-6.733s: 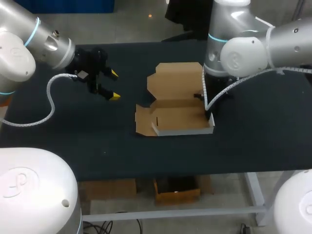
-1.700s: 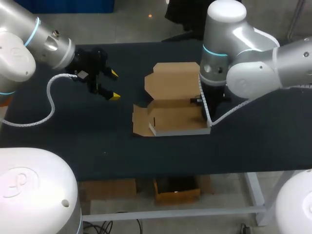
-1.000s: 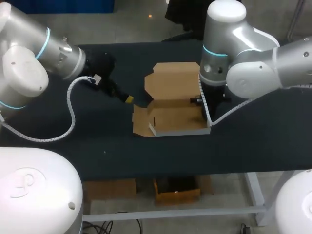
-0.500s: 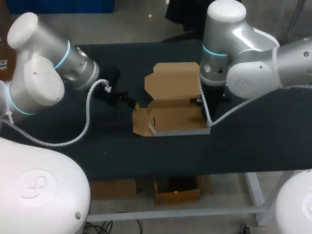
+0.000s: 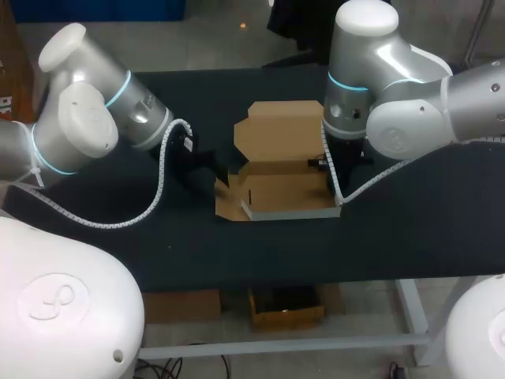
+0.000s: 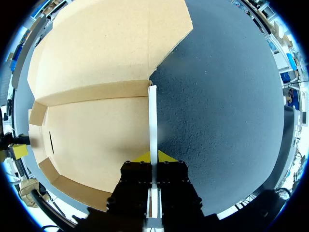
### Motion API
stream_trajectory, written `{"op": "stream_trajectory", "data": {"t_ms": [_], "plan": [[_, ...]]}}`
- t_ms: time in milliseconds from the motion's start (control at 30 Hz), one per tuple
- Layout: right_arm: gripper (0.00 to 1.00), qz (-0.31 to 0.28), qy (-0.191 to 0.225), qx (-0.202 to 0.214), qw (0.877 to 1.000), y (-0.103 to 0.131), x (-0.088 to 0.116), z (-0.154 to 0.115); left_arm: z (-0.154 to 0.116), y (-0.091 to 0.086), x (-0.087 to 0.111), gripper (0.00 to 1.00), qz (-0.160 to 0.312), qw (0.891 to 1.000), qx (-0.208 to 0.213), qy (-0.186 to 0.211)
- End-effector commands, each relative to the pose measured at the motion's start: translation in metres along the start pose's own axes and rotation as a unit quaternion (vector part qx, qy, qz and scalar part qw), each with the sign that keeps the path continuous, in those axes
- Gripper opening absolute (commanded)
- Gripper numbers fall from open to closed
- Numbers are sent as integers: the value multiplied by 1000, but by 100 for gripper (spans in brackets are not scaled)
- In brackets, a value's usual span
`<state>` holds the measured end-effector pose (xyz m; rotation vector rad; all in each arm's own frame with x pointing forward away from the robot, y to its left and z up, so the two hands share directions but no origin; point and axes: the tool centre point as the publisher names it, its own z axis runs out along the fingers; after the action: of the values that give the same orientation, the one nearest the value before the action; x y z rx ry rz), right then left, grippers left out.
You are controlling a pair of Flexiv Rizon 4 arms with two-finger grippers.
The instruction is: Assemble the packaging by folding the flat box into shape, placing the metal phone stand inside, and closing the box properly
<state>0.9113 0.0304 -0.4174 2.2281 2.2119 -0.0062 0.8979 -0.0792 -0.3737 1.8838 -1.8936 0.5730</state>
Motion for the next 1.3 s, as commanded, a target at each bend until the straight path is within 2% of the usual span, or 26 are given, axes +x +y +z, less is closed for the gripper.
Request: {"op": "stream_trajectory", "data": {"t_ms": [33, 133, 200, 333, 500, 600, 733, 800, 867, 933, 1133, 1300], "plan": [[0, 0, -1, 3, 1000, 1, 1, 0, 9, -4, 0, 49, -122, 990, -63, 41], [0, 0, -1, 3, 1000, 1, 1, 0, 13, -2, 1, 49, -118, 990, -61, 46], [0, 0, -1, 3, 1000, 1, 1, 0, 17, -1, 1, 45, -112, 990, -60, 52], [0, 0, -1, 3, 1000, 1, 1, 0, 22, 0, 2, 47, -92, 992, -48, 66], [0, 0, -1, 3, 1000, 1, 1, 0, 28, -1, 2, 40, -76, 994, -34, 73], [0, 0, -1, 3, 1000, 1, 1, 0, 29, -1, 2, 40, -68, 995, -23, 74], [0, 0, -1, 3, 1000, 1, 1, 0, 27, 0, 4, 35, -57, 995, -16, 74], [0, 0, -1, 3, 1000, 1, 1, 0, 26, -1, 7, 27, -51, 996, -14, 70], [0, 0, -1, 3, 1000, 1, 1, 0, 26, -1, 9, 6, -50, 997, -11, 63], [0, 0, -1, 3, 1000, 1, 1, 0, 26, -1, 11, 0, -47, 998, -5, 51], [0, 0, -1, 3, 1000, 1, 1, 0, 24, -2, 22, 0, -36, 999, 6, 4], [0, 0, -1, 3, 1000, 1, 1, 0, 23, -3, 38, 0, -26, 997, 28, -70]]}}
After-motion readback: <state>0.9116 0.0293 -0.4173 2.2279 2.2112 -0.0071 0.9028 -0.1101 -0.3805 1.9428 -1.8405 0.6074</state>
